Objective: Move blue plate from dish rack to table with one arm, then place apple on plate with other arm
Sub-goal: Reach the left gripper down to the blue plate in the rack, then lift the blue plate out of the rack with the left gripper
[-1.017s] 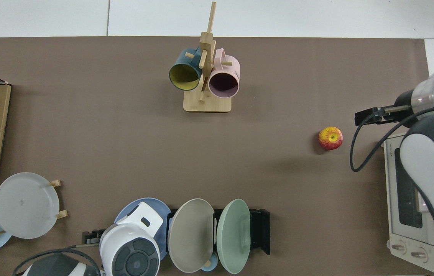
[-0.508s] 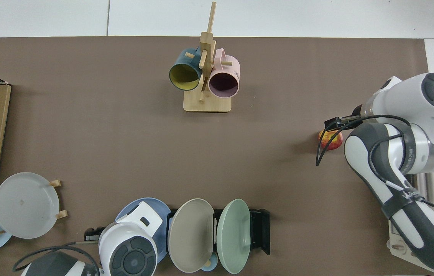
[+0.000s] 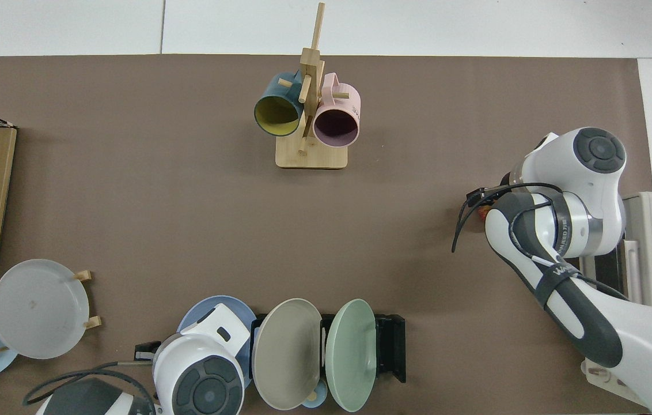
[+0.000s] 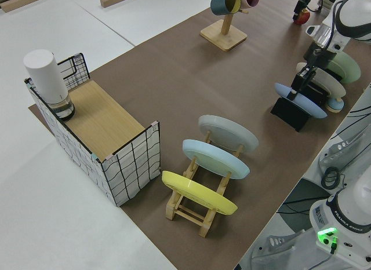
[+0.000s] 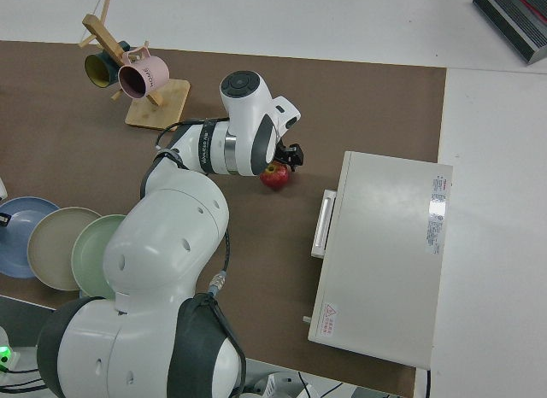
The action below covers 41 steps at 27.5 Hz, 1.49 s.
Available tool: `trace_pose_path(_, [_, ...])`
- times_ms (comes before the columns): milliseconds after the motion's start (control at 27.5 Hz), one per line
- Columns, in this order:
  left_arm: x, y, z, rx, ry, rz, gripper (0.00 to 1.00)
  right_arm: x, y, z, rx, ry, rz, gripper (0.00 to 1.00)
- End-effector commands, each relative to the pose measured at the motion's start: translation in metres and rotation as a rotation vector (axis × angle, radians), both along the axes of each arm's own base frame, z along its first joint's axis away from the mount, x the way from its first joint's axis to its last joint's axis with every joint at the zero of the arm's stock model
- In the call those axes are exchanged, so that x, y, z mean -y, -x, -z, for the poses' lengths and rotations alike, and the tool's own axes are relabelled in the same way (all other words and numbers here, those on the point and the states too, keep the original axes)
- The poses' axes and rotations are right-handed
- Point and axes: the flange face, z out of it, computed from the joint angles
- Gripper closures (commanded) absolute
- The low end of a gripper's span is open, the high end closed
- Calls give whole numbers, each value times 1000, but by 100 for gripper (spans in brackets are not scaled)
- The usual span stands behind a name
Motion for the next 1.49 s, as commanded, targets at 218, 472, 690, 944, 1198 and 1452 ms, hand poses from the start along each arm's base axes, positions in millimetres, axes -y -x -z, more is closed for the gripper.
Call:
trace_pose_path(218, [35, 12, -38, 19, -144, 4, 100, 1, 10, 15, 0, -3, -3, 5])
trace_pose_path(472, [46, 11, -72, 46, -167, -34, 100, 1, 10, 16, -4, -1, 0, 100])
trace_pose_path(690, [45, 1, -95, 64, -153, -63, 100, 2, 4, 5, 11, 3, -4, 100])
trace_pose_path(944, [-3, -64, -133, 98, -60, -179, 100, 7, -12, -23, 58, -7, 13, 100])
trace_pose_path(1198, [-18, -128, -131, 125, 165, -335, 100, 8, -13, -59, 70, -11, 13, 100])
trace_pose_path(1452, [-13, -142, -124, 167, 420, -526, 100, 9, -9, -106, 65, -18, 14, 100])
